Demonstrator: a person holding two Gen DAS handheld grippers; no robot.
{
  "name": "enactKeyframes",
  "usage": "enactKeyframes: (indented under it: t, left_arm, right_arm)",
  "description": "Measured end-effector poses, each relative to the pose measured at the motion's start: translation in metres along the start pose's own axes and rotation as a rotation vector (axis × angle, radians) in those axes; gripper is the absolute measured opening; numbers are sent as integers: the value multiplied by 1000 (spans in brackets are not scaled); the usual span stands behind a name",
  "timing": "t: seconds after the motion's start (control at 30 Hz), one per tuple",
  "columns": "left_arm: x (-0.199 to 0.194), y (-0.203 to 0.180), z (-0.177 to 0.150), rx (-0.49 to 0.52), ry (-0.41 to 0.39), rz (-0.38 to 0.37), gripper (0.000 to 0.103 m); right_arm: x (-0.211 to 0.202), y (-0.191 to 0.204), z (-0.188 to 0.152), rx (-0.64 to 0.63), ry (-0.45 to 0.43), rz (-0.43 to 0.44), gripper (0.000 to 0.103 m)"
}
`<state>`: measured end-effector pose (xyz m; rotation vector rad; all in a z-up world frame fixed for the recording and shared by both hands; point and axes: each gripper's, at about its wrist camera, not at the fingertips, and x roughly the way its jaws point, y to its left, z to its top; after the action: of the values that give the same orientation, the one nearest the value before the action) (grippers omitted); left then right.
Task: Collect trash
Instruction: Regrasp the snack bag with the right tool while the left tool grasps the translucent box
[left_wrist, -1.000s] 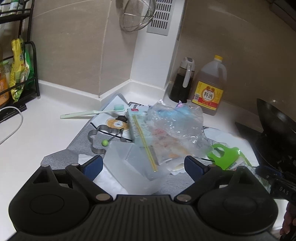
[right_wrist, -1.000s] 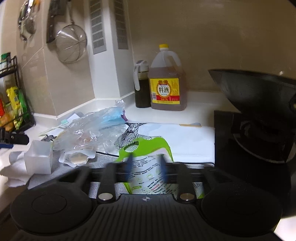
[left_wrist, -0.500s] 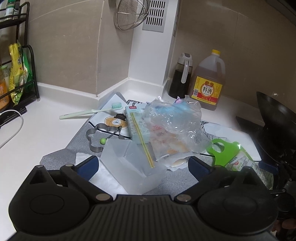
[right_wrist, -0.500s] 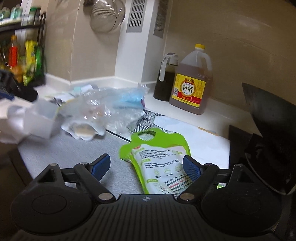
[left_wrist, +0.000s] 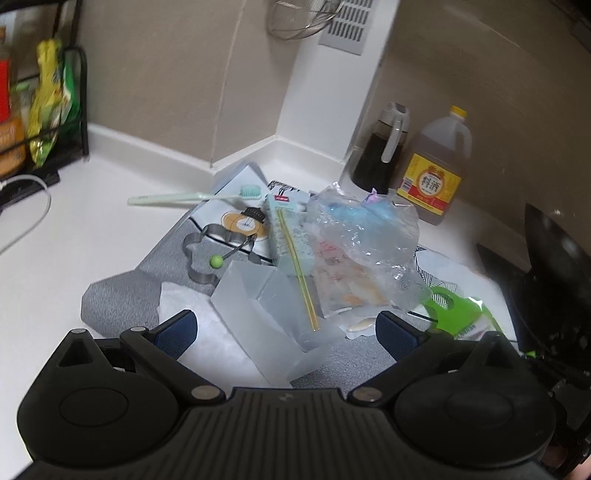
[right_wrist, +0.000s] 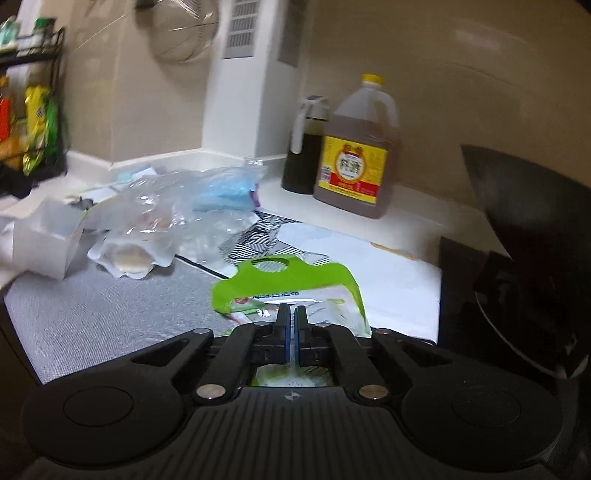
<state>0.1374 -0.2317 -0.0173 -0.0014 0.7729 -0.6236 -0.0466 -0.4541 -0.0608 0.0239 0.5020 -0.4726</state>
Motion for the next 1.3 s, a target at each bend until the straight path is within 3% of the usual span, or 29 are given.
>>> enactKeyframes:
  t: [0.13, 0.5, 0.77, 0.83, 0.87, 1.0, 1.3]
  left_arm:
    - [8, -9, 3, 2, 43, 8, 103]
    - [52, -53, -13, 249, 136, 109, 103]
    - [79, -39, -8, 199, 173, 179, 103]
    - [80, -34, -6, 181, 172, 174, 99]
    - [79, -33, -5, 180, 170, 173, 92]
    - [76, -34, -5, 203, 151, 173, 85]
    - [44, -37, -4, 197, 53, 145, 81]
  right_arm:
    - [-2, -8, -4, 34, 2, 7, 2]
    - [-5, -14, -8, 59, 0, 22, 2]
    - [-2, -14, -8, 61, 2, 16, 2]
    - [-1, -13, -8, 60, 0, 15, 2]
    - [-1, -13, -7, 59, -1, 15, 2]
    - [-1, -13, -7, 58, -7, 17, 2]
    - [-13, -10, 4, 59, -53, 20, 2]
